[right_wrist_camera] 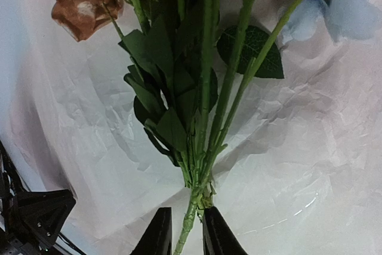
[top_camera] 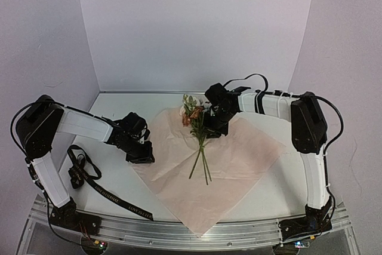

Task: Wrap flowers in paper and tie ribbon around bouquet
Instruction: Adjust the fake flower in the folded bouquet, then pick up the bottom corner of the flattened wrapping paper from the center of the board.

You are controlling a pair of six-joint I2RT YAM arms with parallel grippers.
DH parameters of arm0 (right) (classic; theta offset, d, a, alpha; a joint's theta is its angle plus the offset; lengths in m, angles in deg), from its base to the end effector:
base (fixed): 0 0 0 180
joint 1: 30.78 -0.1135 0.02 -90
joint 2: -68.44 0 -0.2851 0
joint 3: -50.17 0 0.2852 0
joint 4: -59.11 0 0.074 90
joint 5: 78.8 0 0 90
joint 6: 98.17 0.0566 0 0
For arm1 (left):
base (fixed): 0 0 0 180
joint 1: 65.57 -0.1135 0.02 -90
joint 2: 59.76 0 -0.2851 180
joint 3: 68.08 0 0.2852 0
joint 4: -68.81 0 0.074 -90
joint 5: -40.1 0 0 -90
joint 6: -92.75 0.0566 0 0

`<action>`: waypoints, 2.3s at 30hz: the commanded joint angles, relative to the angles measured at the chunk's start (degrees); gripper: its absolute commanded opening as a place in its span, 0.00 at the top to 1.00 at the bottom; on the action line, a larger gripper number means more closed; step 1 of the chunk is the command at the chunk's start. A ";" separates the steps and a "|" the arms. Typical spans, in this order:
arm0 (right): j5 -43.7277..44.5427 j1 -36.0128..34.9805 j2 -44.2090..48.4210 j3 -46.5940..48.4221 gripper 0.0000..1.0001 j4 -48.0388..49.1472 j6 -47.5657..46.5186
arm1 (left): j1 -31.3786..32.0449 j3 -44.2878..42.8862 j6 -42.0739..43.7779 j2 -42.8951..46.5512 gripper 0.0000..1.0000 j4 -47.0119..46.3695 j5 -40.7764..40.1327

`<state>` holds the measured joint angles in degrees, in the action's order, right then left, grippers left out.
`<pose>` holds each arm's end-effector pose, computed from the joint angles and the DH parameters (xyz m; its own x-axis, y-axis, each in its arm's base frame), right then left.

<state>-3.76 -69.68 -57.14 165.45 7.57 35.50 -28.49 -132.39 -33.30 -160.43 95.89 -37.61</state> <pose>0.4011 0.3424 0.1809 -0.9807 0.0659 -0.1842 -0.0336 0.8708 0.4905 0.2802 -0.2268 0.1089 -0.9683 0.0111 -0.2495 0.1177 0.9012 -0.4171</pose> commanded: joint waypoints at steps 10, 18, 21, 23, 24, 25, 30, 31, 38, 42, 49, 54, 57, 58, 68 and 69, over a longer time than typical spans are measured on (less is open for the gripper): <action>-7.14 -2.58 19.34 -14.22 0.40 -2.16 -17.77 | 0.39 2.76 -1.95 7.74 0.71 6.21 -0.89; 0.99 -17.28 38.97 -37.31 0.35 -0.97 -42.42 | 3.72 8.56 -6.45 17.55 0.62 6.47 -1.74; 4.09 -23.79 42.38 -41.70 0.35 -0.70 -48.18 | 4.83 9.72 -7.70 19.74 0.61 6.51 -2.73; 5.05 -28.03 43.49 -43.55 0.35 -0.16 -49.09 | 5.42 10.53 -8.26 20.88 0.61 6.37 -3.27; 5.52 -29.80 43.70 -44.32 0.35 0.43 -49.02 | 5.62 10.86 -8.52 21.43 0.61 6.34 -3.59; 6.76 -32.04 43.53 -44.76 0.34 0.92 -49.32 | 5.78 11.19 -8.66 21.79 0.61 6.32 -3.80; 12.13 -40.78 39.06 -43.77 0.31 2.03 -51.16 | 5.90 12.59 -8.99 23.68 0.61 6.72 -5.35; 12.50 -41.77 37.69 -42.86 0.30 2.18 -50.98 | 5.90 12.78 -8.97 24.09 0.61 6.99 -5.71; 11.57 -44.49 27.15 -36.19 0.29 3.91 -47.06 | 5.90 13.81 -9.12 26.56 0.60 8.48 -8.04; 10.68 -44.97 23.19 -33.79 0.30 5.27 -45.03 | 5.90 14.10 -9.12 27.41 0.60 8.97 -8.35; 9.65 -46.27 21.04 -34.59 0.30 6.44 -40.49 | 5.90 14.36 -8.74 28.62 0.60 10.10 -9.22; 8.17 -46.79 19.85 -34.82 0.31 6.44 -38.65 | 5.88 14.22 -8.40 28.20 0.60 10.18 -9.31; 7.79 -46.94 19.19 -34.86 0.32 6.44 -38.01 | 5.89 13.86 -8.12 27.67 0.60 10.33 -9.29; 7.83 -46.97 18.85 -34.91 0.32 6.44 -37.96 | 5.88 13.71 -8.08 27.52 0.60 10.39 -9.37; 9.03 -46.97 18.50 -34.82 0.59 6.45 -38.79 | 5.83 12.67 -7.81 26.22 0.60 10.60 -9.73; 9.03 -46.97 18.77 -34.89 0.64 6.40 -38.86 | 5.82 12.69 -7.87 26.11 0.60 10.57 -9.80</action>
<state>4.54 -116.32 -38.83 129.95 13.54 -3.47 -22.76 -117.98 -42.07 -133.89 105.59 -46.09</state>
